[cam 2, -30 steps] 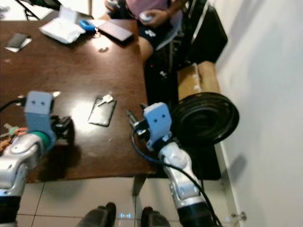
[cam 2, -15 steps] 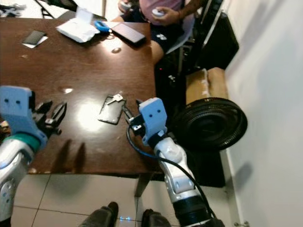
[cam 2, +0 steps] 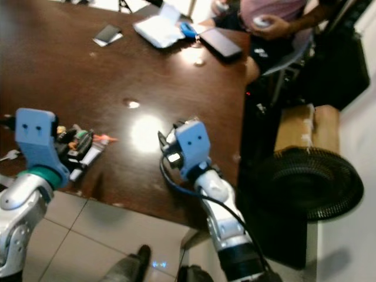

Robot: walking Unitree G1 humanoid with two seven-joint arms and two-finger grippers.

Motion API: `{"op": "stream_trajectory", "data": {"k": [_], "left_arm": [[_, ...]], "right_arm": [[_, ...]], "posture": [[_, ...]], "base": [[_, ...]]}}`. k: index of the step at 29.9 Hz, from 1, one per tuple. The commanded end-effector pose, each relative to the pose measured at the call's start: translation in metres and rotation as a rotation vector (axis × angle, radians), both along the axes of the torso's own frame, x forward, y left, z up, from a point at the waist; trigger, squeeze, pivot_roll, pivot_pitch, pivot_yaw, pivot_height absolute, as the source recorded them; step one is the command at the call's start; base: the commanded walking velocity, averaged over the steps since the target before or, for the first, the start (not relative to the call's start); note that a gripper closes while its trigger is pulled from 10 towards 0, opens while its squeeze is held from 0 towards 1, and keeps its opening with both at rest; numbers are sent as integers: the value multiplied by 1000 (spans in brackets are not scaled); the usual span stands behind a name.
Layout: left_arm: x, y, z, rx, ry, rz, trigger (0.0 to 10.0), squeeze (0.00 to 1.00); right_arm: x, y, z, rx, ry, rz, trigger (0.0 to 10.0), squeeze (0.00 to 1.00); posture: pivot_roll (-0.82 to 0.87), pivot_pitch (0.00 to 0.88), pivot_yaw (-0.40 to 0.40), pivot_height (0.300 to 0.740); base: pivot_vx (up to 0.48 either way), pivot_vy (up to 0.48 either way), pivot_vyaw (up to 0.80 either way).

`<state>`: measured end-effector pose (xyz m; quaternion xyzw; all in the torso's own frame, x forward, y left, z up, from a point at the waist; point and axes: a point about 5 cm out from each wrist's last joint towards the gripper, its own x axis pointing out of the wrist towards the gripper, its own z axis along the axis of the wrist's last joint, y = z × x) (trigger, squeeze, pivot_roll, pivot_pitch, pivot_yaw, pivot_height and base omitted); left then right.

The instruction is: Hang keys on a hook

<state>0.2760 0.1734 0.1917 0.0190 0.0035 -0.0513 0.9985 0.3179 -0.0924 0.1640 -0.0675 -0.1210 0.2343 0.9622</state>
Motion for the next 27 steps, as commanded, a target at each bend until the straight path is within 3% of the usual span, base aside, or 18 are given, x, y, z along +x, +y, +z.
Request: {"op": "stream_trajectory", "data": {"k": [1,8,15,18,21,25,27], "left_arm": [[-3,2,-4,1,20,11,10000,0],[-3,1,-5,6,25,9,10000,0],[-5,-10,-14,73,103,-133,10000,0],[4,-19,-17,74,104,-126,10000,0],[4,-19,-17,74,104,-126,10000,0],[40,-49,-14,137,52,-124,10000,0],[47,-55,-13,172,43,-114,10000,0]], "right_arm": [[-2,2,-9,-14,30,6,10000,0],[-3,2,-10,-15,32,7,10000,0],[-6,5,-12,4,41,34,10000,0],[-6,5,-13,2,44,32,10000,0],[-6,5,-13,2,44,32,10000,0],[-2,2,-15,-9,52,12,10000,0],[-1,1,-15,-10,54,4,10000,0]], "posture": [[166,158,41,740],[162,159,45,740],[164,162,46,740],[163,164,44,740],[163,164,44,740],[139,166,48,740],[136,167,49,740]], "base": [[0,0,781],[0,0,726],[0,0,0],[0,0,0],[0,0,0],[0,0,0],[0,0,0]]}}
